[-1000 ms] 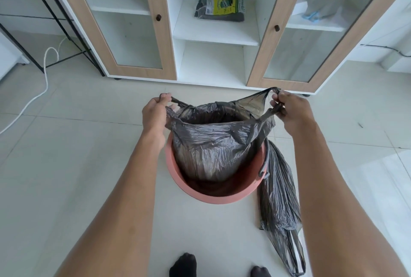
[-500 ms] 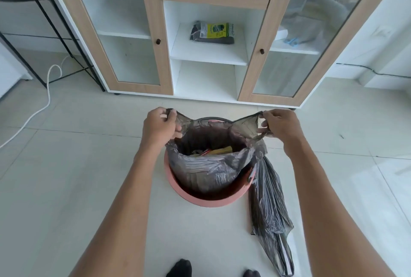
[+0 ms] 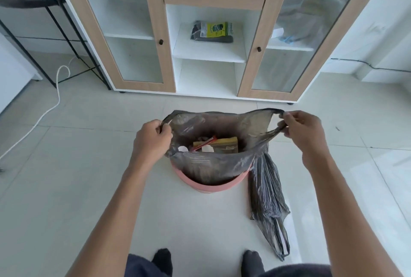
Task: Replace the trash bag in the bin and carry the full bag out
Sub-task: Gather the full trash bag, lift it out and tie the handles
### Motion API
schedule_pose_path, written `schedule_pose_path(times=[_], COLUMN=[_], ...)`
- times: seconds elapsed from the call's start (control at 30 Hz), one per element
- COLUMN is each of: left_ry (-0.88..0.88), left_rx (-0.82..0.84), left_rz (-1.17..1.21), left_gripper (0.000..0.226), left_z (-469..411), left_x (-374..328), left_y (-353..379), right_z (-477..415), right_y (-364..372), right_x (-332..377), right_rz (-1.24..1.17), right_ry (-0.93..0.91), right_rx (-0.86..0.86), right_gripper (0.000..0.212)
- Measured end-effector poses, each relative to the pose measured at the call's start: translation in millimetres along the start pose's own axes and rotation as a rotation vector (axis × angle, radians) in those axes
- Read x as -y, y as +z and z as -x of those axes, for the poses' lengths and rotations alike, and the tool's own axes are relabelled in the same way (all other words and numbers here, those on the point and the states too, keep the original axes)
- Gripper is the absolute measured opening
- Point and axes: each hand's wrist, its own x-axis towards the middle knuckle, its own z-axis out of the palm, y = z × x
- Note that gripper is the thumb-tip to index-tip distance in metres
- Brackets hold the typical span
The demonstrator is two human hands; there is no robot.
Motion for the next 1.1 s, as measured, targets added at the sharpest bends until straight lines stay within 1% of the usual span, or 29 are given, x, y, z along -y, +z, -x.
schedule_pose_path(times=[0.03,0.1,0.17,0.23,0.27,0.37,0.43,0.5,0.57,0.63,0.7,0.8,0.87,0.9,1.0,1.1], left_ry=[-0.006,-0.011,0.006,0.061,0.076,0.094,0.132,0.149,0.116,0.095,0.129,0.130,0.113,0.100,0.101,0.132], left_rx=[0.016,-0.031,-0.132,-0.178,-0.159,-0.056,-0.107,-0.171,-0.118,-0.049,-0.083,-0.184,-0.163,-0.141,-0.134,-0.122], left_rz=[-0.027,-0.036,0.021,0.087,0.086,-0.066,-0.069,-0.016,-0.042,-0.076,-0.025,0.130,0.141,0.136,0.207,0.375], left_gripper=[0.029,0.031,0.031,0.033,0.033,0.035,0.034,0.032,0.030,0.030,0.032,0.032,0.031,0.029,0.025,0.014], left_z=[-0.7,-9.3,-22.3,-28.6,-28.6,-25.7,-29.6,-34.1,-33.3,-29.1,-26.7,-30.2,-32.0,-32.3,-29.1,-25.3], left_x=[1.8,1.7,-6.9,-13.4,-15.0,-14.9,-16.6,-20.0,-18.6,-17.0,-23.1,-31.1,-26.6,-23.9,-29.7,-38.8], left_y=[0.8,-0.3,-1.3,4.2,8.8,17.5,12.8,5.2,5.3,8.4,6.9,4.0,8.3,11.4,12.2,8.9], right_z=[1.5,4.1,2.8,-1.4,-2.5,-2.2,-3.7,-6.6,-8.5,-6.4,-2.6,-2.8,-3.4,-3.3,-1.5,-1.7], right_y=[4.1,11.2,14.3,19.2,22.7,30.4,23.8,12.4,7.4,10.5,12.8,10.9,12.4,13.7,14.9,13.7], right_x=[-2.1,-2.4,8.4,14.8,14.1,0.8,6.3,20.3,24.1,19.1,17.5,30.1,32.7,30.9,29.3,34.2], right_rz=[0.022,0.025,-0.012,-0.021,0.005,0.111,0.057,-0.045,-0.066,-0.035,-0.055,-0.145,-0.193,-0.213,-0.365,-0.432], right_ry=[0.022,0.034,-0.023,-0.067,-0.059,0.026,0.032,-0.020,-0.046,-0.006,0.032,-0.036,-0.057,-0.039,0.048,0.012], right_rx=[0.020,0.042,-0.005,-0.036,-0.028,0.056,0.050,-0.018,-0.033,-0.003,-0.002,-0.051,-0.052,-0.033,0.064,0.084], right_gripper=[0.021,0.020,0.022,0.022,0.022,0.021,0.024,0.027,0.027,0.026,0.026,0.029,0.030,0.030,0.018,0.007])
